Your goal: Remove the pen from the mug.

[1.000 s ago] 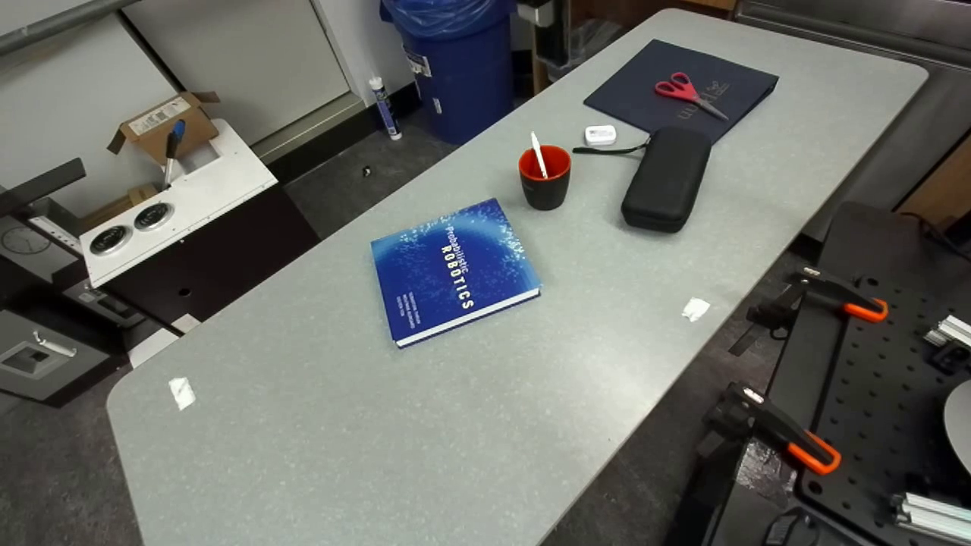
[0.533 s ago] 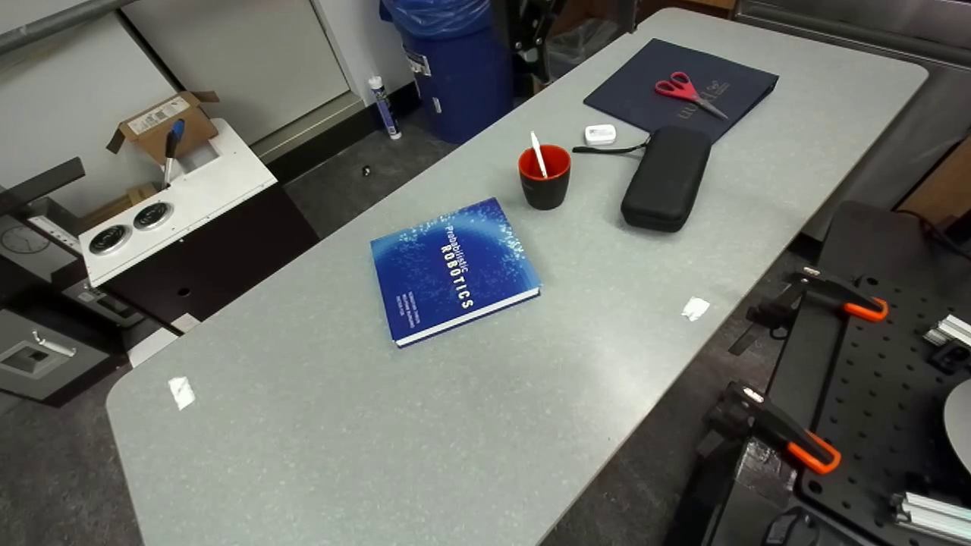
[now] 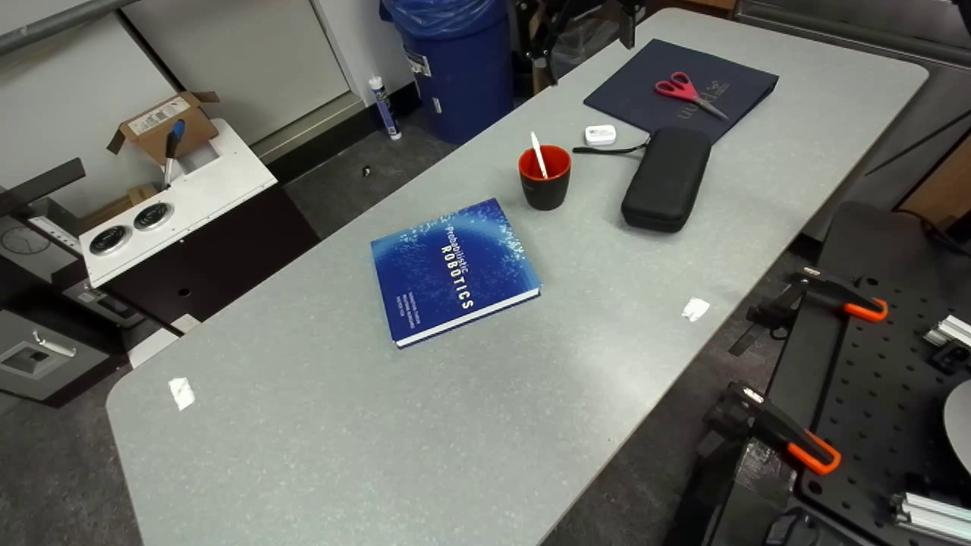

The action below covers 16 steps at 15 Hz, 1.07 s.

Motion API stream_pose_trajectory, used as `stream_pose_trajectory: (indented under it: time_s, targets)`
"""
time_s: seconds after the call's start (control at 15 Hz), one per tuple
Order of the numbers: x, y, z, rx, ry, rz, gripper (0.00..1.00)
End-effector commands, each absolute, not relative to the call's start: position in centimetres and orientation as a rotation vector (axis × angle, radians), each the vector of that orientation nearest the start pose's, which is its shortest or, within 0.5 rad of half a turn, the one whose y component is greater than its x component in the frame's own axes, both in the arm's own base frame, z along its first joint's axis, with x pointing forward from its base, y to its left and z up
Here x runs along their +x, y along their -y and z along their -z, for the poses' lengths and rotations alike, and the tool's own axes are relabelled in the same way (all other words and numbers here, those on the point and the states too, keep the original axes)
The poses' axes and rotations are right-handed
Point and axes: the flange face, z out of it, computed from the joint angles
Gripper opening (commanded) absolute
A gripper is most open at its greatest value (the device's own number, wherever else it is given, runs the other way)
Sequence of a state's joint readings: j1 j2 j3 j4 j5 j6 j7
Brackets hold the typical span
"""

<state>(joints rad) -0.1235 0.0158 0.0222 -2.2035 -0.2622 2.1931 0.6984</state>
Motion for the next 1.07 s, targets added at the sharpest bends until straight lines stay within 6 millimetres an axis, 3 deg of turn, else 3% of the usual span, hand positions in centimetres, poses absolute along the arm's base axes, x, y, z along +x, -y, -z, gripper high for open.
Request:
stream_pose_trajectory:
  time_s: [0.0, 0.07, 0.2, 0.33, 0.6, 0.87, 0.93, 1.0]
  targets:
    - [52.6, 6.1, -37.4, -3.180, -1.053, 0.065, 1.00]
    - [52.6, 6.0, -37.5, -3.180, -1.051, 0.067, 1.00]
    - [54.7, 7.2, -35.9, -3.210, -1.047, 0.088, 1.00]
    - [57.2, 10.2, -33.4, -3.207, -1.071, 0.085, 1.00]
    - [61.4, 14.3, -28.7, -3.160, -1.089, 0.059, 1.00]
    - [64.8, 14.7, -25.2, -3.129, -1.078, -0.021, 1.00]
    - [65.0, 14.6, -25.4, -3.142, -1.132, -0.034, 1.00]
    - [63.2, 14.7, -25.3, -3.140, -1.090, -0.011, 1.00]
